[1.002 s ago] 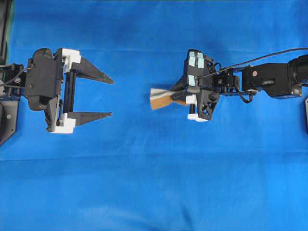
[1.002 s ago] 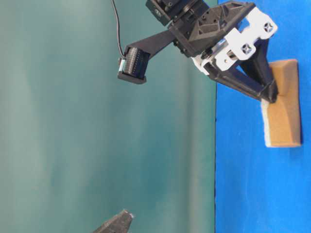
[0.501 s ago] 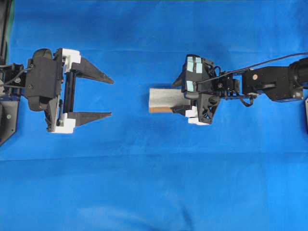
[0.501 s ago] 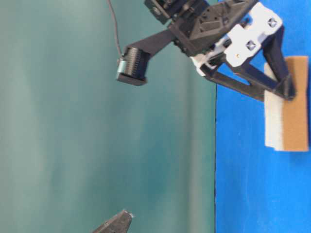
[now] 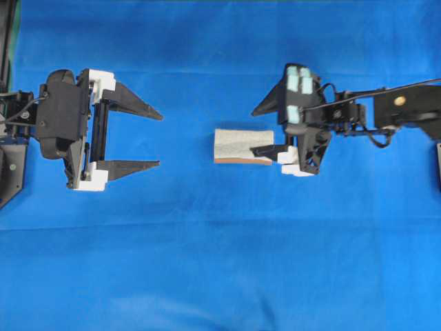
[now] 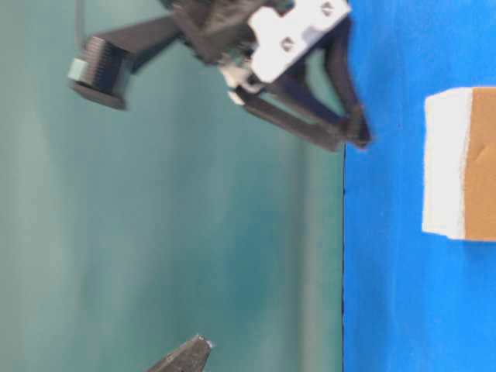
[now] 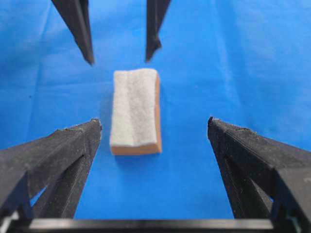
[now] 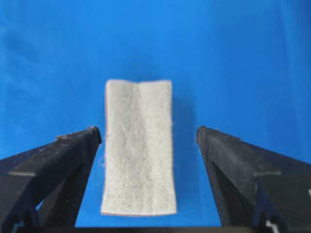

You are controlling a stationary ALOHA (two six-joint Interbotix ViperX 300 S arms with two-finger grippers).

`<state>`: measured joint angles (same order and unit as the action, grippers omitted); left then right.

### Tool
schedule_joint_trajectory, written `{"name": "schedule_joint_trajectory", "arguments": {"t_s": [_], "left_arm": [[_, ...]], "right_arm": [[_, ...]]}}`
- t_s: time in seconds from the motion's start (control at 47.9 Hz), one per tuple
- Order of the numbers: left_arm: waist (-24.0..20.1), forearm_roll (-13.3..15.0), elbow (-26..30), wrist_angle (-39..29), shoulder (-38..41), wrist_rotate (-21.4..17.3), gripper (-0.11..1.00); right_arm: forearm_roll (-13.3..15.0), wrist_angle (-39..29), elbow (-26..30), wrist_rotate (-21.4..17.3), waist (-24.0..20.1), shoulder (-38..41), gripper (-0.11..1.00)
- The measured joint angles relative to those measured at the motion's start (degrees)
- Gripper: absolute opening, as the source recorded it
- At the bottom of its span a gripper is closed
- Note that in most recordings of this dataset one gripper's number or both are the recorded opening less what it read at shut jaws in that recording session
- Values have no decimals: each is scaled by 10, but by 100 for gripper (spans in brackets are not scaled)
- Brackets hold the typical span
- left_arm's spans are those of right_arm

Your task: Hand over the sponge with the left arm and wipe it with the right arm.

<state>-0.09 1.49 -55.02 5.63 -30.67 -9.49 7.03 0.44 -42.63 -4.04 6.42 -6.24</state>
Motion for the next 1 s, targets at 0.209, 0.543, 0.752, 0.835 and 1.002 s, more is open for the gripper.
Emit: {"name": "schedule_joint_trajectory", "arguments": {"t_s": [0.209, 0.543, 0.752, 0.835, 1.002], "left_arm": [[1, 0, 0, -1, -1, 0, 90], [1, 0, 0, 0, 0, 1, 90], [1, -1, -3, 0, -5, 0, 89], [1, 0, -8, -1, -15, 3, 89], [1, -1, -20, -4, -49, 7, 89]], "right_arm": [[0, -7, -11, 0, -1, -40, 74], [0, -6, -11, 0, -1, -40, 74], [0, -9, -12, -3, -1, -45, 74], [0, -14, -17, -2, -2, -57, 74], [0, -34, -34, -3, -4, -112, 74]]}}
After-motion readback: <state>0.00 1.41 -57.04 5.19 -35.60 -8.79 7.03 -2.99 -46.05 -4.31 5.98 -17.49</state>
